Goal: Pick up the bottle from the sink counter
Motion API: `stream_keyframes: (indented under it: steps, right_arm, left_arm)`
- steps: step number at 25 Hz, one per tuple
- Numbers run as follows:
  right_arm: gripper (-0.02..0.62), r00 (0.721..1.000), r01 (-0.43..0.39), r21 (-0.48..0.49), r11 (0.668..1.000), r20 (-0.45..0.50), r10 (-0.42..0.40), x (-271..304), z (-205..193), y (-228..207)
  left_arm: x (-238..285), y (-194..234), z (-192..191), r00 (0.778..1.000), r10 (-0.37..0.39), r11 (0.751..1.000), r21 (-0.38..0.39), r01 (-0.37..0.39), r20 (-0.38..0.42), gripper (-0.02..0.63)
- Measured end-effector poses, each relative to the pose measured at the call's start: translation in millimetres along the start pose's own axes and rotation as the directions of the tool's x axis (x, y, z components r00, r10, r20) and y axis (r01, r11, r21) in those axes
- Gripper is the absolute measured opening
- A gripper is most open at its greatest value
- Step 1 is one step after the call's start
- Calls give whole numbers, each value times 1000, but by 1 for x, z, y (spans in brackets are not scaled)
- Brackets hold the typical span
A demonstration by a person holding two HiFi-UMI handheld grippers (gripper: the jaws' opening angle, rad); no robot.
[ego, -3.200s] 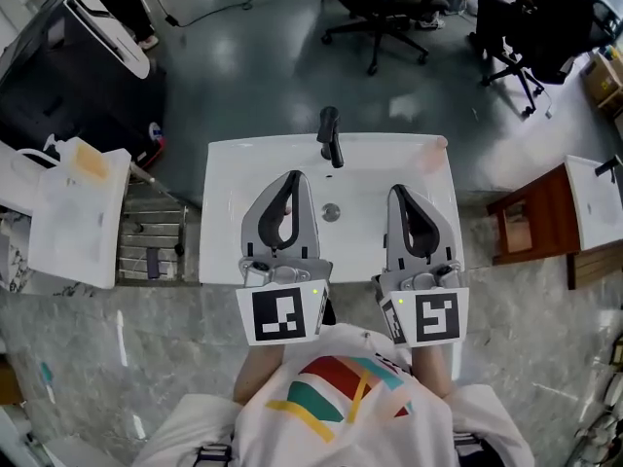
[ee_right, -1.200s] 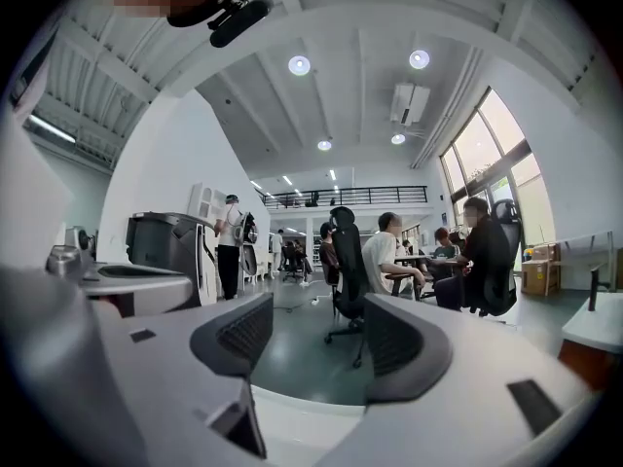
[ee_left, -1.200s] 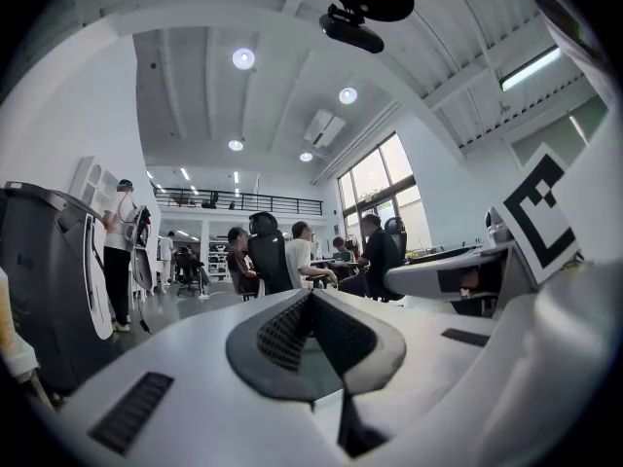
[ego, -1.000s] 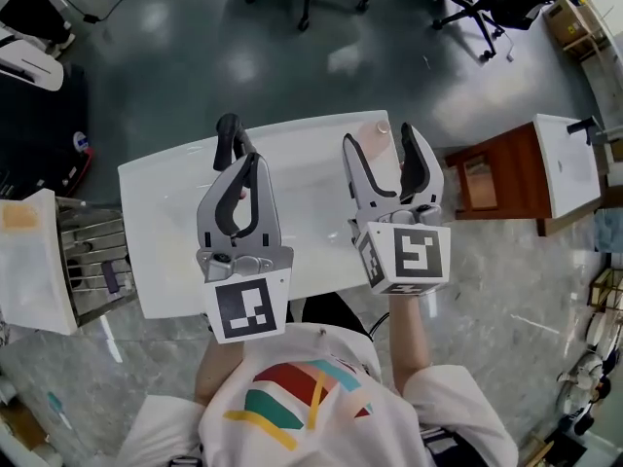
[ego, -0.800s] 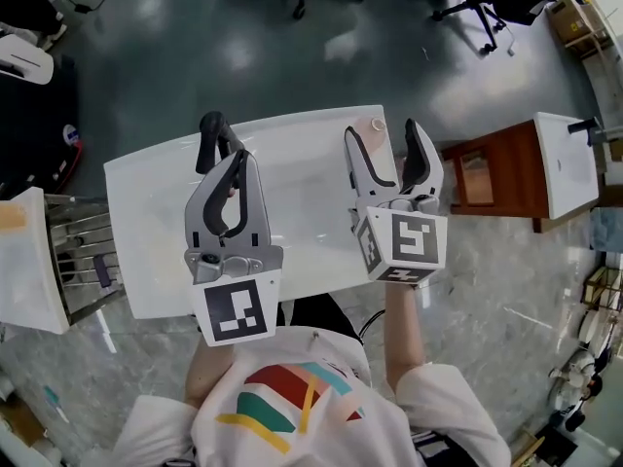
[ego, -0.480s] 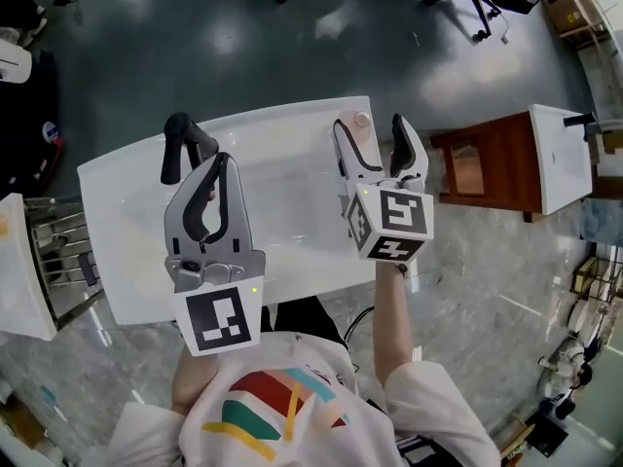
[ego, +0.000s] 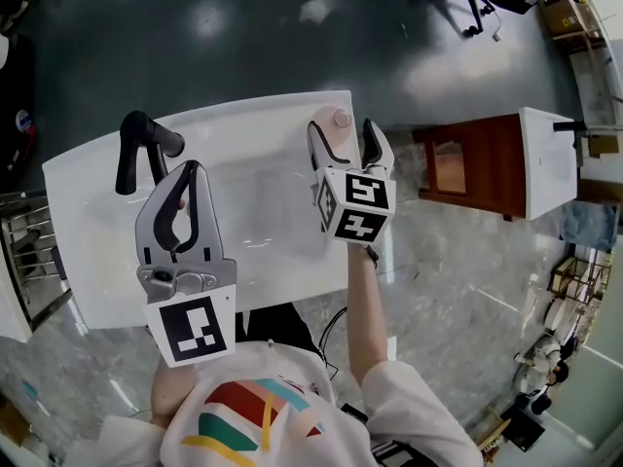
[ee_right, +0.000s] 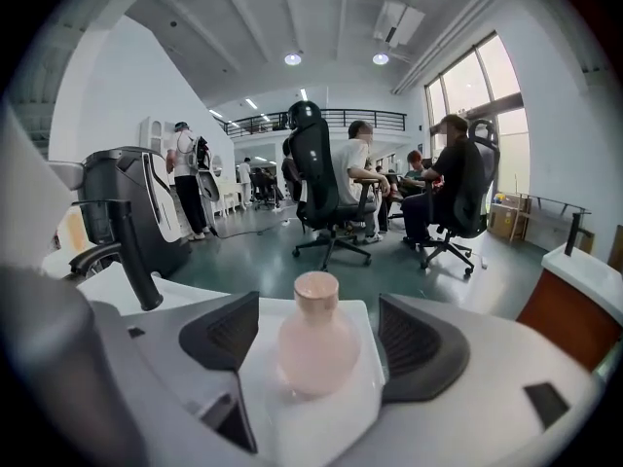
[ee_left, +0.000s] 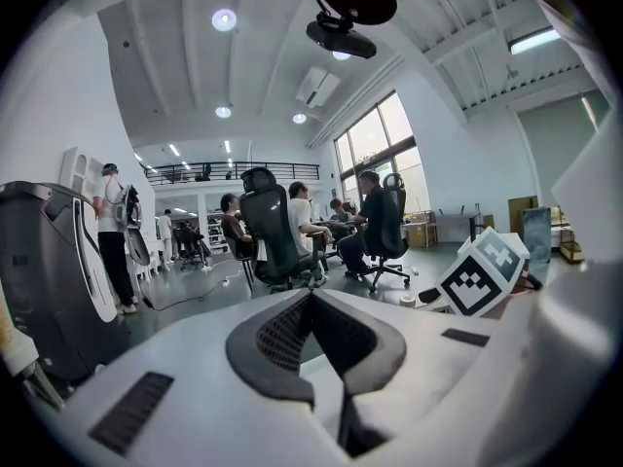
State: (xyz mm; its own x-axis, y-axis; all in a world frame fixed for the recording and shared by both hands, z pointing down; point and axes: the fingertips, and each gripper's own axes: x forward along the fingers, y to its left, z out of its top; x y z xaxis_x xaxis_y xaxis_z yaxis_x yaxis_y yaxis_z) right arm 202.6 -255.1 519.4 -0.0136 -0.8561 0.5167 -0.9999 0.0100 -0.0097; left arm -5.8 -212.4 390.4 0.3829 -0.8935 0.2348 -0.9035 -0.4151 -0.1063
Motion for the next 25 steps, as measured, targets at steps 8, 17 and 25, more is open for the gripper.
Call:
stream_keyframes:
  steps: [8,17,25]
  right_arm:
    - [376,996,-31,24,999,-81,33,19,-24,-1]
    - [376,989,-32,18,999,-146,34,38,-40,-3]
    - [376,986,-55,40,998,-157,60,45,-44,-2]
  left_arm:
    - [1,-3,-15,999,0,1000,-9,0,-36,18]
    - [4,1,-25,998,7,1000,-2,-7,-57,18]
    - [7,0,-30,998,-3,1000,23,4,-65,18]
